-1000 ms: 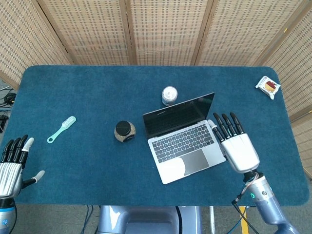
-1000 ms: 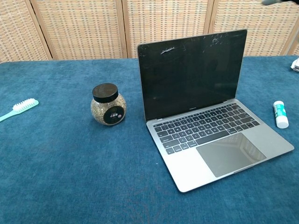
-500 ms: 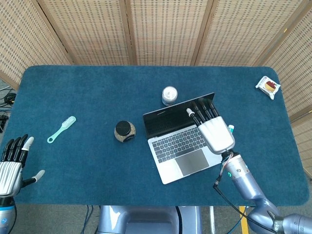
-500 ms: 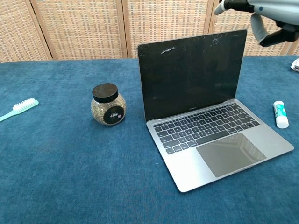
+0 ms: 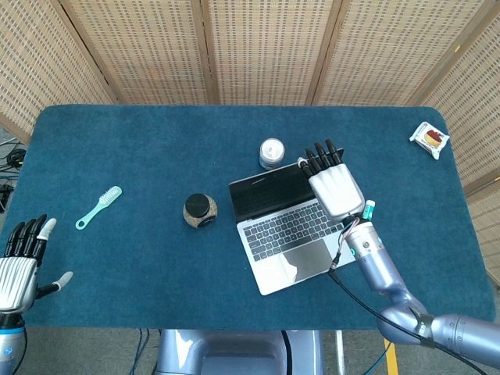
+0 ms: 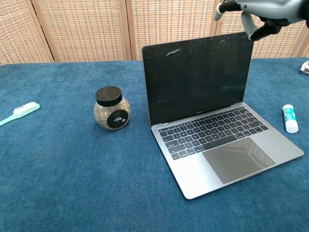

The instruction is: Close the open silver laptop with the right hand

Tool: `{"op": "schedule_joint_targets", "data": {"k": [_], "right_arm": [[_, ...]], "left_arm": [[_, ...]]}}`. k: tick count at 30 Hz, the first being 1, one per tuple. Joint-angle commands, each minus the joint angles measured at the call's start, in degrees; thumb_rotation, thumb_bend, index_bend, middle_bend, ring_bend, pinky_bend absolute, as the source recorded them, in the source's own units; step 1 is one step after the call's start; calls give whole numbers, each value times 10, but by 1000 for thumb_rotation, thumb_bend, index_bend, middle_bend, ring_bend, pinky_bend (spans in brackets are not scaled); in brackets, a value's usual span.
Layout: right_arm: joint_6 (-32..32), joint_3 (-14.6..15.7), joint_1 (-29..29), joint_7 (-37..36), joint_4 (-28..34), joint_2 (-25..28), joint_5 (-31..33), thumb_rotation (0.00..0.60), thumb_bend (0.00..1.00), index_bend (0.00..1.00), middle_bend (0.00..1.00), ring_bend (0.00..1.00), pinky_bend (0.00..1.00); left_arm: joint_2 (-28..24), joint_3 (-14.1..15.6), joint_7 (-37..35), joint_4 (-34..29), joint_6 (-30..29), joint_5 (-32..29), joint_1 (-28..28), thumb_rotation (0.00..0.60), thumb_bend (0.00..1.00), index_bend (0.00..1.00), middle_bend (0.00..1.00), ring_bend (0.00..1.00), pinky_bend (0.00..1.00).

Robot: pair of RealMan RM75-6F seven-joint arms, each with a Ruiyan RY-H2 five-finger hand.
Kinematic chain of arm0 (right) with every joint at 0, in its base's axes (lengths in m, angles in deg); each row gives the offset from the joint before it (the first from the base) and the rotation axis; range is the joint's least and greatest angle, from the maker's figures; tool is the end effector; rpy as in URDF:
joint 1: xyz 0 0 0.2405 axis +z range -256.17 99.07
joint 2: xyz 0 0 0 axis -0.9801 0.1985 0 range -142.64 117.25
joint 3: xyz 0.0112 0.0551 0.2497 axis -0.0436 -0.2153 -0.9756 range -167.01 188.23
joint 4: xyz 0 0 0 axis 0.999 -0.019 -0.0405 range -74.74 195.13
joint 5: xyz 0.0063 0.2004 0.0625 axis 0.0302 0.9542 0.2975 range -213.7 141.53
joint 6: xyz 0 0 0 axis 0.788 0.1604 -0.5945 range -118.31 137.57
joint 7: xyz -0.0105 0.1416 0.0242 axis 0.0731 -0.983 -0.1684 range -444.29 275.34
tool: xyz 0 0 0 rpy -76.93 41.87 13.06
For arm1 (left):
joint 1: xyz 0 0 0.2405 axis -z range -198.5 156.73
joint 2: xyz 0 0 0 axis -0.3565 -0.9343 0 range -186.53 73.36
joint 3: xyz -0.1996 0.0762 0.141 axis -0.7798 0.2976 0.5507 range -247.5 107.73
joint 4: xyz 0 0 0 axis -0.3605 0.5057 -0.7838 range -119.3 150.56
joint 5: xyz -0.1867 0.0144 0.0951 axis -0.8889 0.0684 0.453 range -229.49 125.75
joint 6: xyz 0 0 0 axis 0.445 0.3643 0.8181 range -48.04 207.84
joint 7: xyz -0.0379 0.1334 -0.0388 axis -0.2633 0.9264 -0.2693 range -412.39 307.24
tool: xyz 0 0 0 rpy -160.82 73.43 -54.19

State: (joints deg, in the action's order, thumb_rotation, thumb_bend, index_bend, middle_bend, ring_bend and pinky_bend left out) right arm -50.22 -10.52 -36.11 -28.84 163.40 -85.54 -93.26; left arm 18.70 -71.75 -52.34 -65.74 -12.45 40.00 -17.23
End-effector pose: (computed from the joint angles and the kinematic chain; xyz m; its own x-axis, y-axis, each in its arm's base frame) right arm -0.0955 -0.3615 0.0937 0.7534 0.1147 0.6475 -0.5864 -0.3285 0.7404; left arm -0.3127 0.1707 0.1209 0.3925 -0.0985 0.9145 0.9122 -0.0858 -0.4007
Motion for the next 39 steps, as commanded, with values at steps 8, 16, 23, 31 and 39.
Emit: {"op": "schedule_joint_targets", "data": {"k": [8,16,23,31,39], "right_arm": [[9,-10,49,4,17,-6,95,600,1000,208,184,43,67],[-5,-17,79,-13,37,-20,171,600,1000,208,184,44,67],[-30,-7,104,-8,26,-36,183,600,1000,208,184,44,67],[-36,10,127,-11,-7,-55,197,600,1000,208,184,44,67],[-39,26,146,-13,-32,-63,203,600,1000,271,248,85,69]], "left_arm": [[3,1,0,4,9,-3,3,600,16,0,0,0,0],[3,2,-1,5,8,-1,4,600,16,0,0,0,0],[3,3,-1,5,6,0,4,600,16,0,0,0,0],[2,1,-7,6,5,-3,4,600,17,0,0,0,0],[4,2,-3,8,7,-2,5,600,16,0,0,0,0]]}}
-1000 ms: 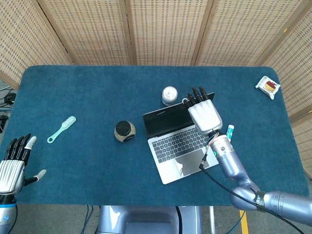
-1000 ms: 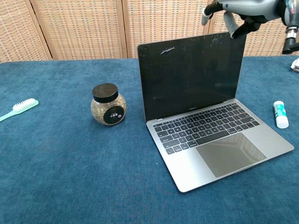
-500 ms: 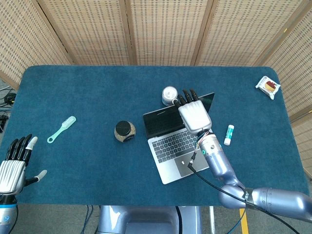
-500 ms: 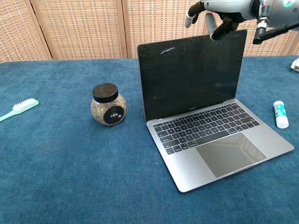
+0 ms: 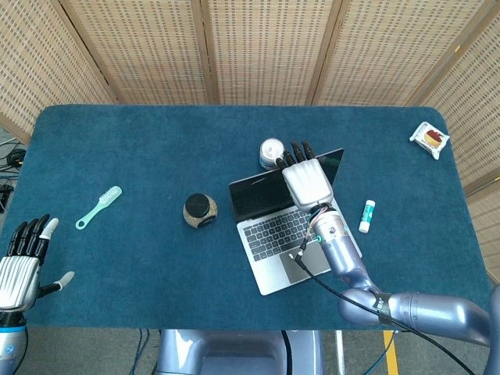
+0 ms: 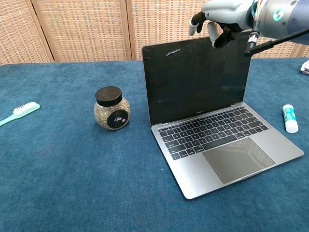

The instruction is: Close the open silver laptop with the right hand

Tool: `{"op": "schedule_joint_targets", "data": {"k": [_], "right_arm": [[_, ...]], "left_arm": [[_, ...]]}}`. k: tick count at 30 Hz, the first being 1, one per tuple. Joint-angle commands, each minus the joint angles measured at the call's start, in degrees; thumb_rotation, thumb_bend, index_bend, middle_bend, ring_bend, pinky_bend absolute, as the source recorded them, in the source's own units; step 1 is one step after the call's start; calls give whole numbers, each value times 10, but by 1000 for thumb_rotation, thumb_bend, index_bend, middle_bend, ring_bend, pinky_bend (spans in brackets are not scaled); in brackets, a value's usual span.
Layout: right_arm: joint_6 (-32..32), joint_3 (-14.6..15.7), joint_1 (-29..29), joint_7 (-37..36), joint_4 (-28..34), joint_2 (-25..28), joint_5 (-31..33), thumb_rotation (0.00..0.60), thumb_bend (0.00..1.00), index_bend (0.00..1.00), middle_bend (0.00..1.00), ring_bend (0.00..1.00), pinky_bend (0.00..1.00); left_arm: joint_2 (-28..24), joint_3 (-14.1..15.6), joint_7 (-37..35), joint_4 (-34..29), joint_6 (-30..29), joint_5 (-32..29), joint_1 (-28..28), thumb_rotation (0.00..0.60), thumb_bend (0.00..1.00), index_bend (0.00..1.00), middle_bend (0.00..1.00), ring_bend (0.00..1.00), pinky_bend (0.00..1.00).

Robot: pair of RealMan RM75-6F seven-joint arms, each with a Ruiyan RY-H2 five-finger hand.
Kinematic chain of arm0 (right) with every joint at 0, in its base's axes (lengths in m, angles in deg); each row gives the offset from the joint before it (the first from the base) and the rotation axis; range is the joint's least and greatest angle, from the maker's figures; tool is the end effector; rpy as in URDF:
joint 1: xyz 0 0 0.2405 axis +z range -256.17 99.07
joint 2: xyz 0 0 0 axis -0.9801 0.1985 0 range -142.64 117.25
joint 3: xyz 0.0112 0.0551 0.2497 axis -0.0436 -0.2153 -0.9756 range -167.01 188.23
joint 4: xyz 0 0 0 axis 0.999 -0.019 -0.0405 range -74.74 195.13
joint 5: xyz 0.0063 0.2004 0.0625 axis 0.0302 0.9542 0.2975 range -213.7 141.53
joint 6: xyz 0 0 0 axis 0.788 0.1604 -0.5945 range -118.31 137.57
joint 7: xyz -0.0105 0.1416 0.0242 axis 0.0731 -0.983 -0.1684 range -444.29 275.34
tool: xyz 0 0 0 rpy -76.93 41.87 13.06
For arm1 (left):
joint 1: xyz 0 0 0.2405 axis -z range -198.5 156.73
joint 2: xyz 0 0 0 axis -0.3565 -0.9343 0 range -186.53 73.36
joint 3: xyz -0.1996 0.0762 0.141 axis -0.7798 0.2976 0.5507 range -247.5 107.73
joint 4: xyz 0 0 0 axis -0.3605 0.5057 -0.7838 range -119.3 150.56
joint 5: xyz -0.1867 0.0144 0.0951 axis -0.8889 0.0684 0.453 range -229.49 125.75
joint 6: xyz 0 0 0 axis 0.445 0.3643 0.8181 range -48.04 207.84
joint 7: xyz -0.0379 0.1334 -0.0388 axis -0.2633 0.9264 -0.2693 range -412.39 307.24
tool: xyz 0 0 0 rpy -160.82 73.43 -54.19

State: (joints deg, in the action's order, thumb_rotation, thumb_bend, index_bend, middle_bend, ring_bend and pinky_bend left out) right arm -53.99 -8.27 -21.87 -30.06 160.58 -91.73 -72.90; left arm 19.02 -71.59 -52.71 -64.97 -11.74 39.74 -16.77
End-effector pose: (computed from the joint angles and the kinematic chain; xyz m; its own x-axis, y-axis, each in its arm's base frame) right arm -0.0529 -0.3836 0.0560 0.6659 -0.0435 0.7448 -0.7180 -0.3085 0.6239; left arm -0.3146 0.1730 0.1184 0.3949 -0.0865 0.9147 0.9114 -0.0891 -0.4019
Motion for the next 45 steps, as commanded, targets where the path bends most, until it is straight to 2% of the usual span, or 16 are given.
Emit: {"op": "schedule_joint_targets", "data": {"k": [1,6,28,45], "right_arm": [[-3,5,5,0,-7,-1,-3,600,1000,285,262,98,72],[-23,19,10,0,-15,-5,-29,600,1000,351,334,162,111],[-44,47,8,-6,-11,-5,-33,600,1000,423,397,199,144],[-77,64,-17,-3,23,23,-19,600,1000,462,439,227,172]], "left_arm": [[0,0,0,0,0,0,0,600,16,0,0,0,0],[1,1,1,0,2,-1,1,600,16,0,0,0,0],[2,4,5,-1,3,3,2,600,17,0,0,0,0],[4,8,12,-2,3,9,3,600,17,0,0,0,0]]}}
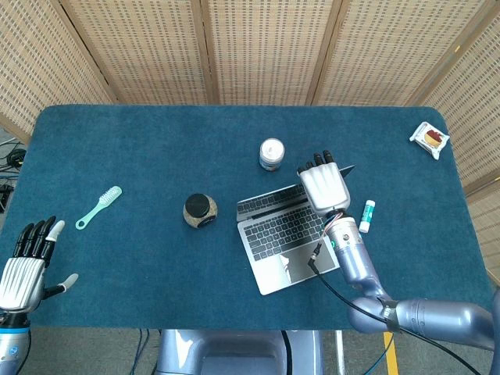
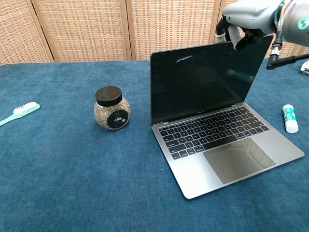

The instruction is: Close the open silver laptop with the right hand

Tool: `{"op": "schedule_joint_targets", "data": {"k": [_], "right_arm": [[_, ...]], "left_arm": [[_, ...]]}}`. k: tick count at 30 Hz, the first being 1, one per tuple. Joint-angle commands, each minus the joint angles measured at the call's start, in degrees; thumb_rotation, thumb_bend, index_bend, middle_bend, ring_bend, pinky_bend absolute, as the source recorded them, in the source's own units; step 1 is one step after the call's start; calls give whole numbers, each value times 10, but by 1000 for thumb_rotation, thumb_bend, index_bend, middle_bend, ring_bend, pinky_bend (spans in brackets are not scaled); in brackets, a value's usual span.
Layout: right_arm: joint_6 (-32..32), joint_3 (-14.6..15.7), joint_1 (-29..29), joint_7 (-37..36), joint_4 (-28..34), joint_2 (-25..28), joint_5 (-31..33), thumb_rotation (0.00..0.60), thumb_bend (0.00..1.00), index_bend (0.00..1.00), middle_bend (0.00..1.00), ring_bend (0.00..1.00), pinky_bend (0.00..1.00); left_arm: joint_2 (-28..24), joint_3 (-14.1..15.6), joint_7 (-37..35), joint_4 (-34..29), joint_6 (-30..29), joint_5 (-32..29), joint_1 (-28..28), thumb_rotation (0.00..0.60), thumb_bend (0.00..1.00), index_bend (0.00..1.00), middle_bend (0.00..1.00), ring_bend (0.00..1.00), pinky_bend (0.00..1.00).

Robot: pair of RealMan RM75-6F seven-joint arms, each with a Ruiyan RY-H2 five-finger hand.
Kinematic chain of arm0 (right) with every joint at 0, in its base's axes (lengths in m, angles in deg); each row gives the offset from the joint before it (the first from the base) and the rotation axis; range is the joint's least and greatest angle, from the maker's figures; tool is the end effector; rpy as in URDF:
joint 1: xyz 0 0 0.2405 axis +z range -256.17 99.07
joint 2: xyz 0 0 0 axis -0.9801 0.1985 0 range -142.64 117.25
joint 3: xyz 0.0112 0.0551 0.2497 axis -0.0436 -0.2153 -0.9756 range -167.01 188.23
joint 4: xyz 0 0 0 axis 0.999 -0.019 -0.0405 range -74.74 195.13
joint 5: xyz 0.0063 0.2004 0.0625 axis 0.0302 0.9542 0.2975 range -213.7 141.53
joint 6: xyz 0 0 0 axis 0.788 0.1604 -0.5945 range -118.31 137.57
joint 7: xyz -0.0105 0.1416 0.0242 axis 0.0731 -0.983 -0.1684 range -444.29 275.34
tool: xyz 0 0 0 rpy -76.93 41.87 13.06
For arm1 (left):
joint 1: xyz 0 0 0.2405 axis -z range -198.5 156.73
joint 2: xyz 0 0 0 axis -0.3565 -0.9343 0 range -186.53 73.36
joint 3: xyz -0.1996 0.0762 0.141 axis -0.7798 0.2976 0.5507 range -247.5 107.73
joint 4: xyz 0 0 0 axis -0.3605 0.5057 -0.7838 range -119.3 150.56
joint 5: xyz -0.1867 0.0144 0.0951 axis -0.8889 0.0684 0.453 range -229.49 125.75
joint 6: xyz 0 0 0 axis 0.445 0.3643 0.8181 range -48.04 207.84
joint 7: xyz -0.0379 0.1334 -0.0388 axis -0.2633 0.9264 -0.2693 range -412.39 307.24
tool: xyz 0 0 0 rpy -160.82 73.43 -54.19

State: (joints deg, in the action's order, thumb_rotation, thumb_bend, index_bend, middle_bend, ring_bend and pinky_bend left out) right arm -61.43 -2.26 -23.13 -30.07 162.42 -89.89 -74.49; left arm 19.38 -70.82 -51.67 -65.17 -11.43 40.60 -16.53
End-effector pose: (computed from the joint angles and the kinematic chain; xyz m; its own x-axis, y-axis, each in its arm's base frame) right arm -0.0823 -0.3722 0.0666 0.7181 -0.0134 0.6958 -0.6787 -0.2350 0.6958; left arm -0.3114 0.1714 0.1126 0.4036 -0.0708 0.9122 0.9059 -0.1090 -0.4092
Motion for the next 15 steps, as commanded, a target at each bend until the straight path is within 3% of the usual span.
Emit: {"op": "schedule_joint_targets", "data": {"k": [1,15], "right_arm": [[-3,6,-5,-2,5,6,-4,600,1000,462,439,227,172],[-10,28,-20,4,26,19,-10,600,1000,463,438,227,176]], "left_arm": [[1,1,2,0,0,1,0,600,17,0,0,0,0],[2,3,6,-1,1,4,1,600,18,0,0,0,0]]}}
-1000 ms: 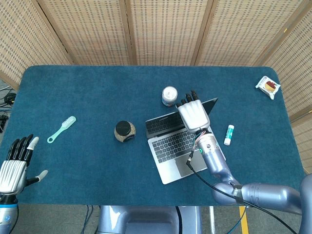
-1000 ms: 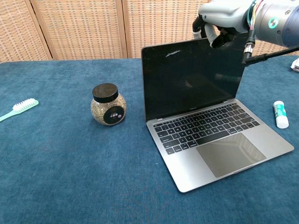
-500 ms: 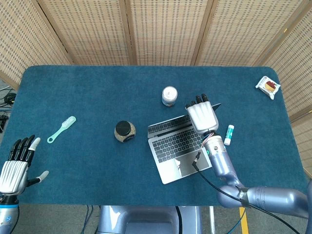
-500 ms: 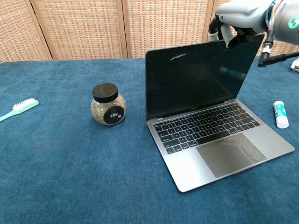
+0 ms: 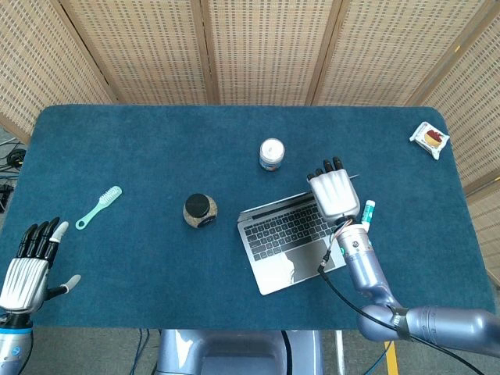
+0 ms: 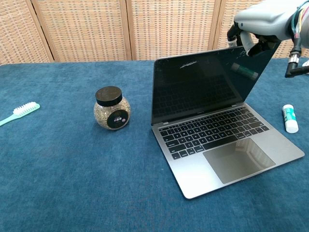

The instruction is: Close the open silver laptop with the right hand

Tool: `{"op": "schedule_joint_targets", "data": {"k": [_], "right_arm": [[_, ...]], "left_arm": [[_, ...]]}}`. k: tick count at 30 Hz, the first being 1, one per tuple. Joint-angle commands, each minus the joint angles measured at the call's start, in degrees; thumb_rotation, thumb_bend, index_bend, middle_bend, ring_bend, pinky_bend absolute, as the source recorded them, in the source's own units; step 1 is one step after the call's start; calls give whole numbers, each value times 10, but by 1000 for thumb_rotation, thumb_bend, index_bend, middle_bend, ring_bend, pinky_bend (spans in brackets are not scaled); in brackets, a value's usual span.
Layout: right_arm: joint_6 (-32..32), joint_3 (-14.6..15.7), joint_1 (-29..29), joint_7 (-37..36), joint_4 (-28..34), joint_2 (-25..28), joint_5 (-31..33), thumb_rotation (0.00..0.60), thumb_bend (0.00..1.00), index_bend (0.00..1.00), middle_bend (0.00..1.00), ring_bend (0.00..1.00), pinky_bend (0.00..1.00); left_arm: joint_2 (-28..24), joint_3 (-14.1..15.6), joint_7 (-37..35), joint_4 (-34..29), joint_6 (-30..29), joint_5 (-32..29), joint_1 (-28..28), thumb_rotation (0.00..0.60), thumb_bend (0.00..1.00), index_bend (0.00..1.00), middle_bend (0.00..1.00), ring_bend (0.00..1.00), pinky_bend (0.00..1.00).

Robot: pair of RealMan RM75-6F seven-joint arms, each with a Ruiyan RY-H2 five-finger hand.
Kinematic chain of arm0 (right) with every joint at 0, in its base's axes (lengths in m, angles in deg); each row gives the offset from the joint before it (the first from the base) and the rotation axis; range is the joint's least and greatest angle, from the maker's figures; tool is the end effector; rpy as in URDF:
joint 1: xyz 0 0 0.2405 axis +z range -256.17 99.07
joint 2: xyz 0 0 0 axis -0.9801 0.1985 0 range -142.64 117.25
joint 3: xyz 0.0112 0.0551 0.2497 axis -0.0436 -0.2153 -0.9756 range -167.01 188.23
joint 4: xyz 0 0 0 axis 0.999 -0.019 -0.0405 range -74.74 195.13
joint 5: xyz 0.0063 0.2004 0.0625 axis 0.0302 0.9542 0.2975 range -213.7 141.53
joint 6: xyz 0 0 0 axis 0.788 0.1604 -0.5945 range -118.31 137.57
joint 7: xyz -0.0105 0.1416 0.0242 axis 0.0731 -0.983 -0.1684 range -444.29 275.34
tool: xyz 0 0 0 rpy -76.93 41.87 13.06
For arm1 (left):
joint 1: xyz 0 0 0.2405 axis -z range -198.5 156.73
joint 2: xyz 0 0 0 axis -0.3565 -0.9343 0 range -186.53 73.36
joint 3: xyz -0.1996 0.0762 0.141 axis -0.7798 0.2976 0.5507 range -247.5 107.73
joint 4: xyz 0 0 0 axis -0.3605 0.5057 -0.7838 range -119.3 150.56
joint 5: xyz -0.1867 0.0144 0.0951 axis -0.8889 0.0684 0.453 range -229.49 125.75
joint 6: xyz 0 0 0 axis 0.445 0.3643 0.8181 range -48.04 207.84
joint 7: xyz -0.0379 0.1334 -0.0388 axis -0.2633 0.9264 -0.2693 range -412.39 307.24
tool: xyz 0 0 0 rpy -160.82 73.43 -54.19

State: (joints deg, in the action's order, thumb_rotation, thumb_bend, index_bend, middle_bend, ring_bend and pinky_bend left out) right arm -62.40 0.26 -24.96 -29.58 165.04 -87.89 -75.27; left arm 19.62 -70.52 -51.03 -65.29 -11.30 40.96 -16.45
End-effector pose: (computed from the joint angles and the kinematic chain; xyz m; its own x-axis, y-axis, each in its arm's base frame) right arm -0.0987 -0.3600 0.0707 0.7439 -0.0384 0.6671 -0.6562 -0.2309 0.7184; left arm -0.3098 0.1706 0.1097 0.4084 -0.0650 0.9105 0.9030 -0.1170 -0.4134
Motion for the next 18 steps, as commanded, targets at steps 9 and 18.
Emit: {"op": "schedule_joint_targets", "data": {"k": [9,18], "right_arm": [[-7,15,-15,-3,2,6,-6,600,1000,463,437,227,176],[-17,27,-34,-11,18,24,-18,600,1000,463,437,227,177]], "left_arm": [[1,2,3,1,1,3,1,600,18,0,0,0,0],[3,5,7,-1,1,6,1,600,18,0,0,0,0]]}}
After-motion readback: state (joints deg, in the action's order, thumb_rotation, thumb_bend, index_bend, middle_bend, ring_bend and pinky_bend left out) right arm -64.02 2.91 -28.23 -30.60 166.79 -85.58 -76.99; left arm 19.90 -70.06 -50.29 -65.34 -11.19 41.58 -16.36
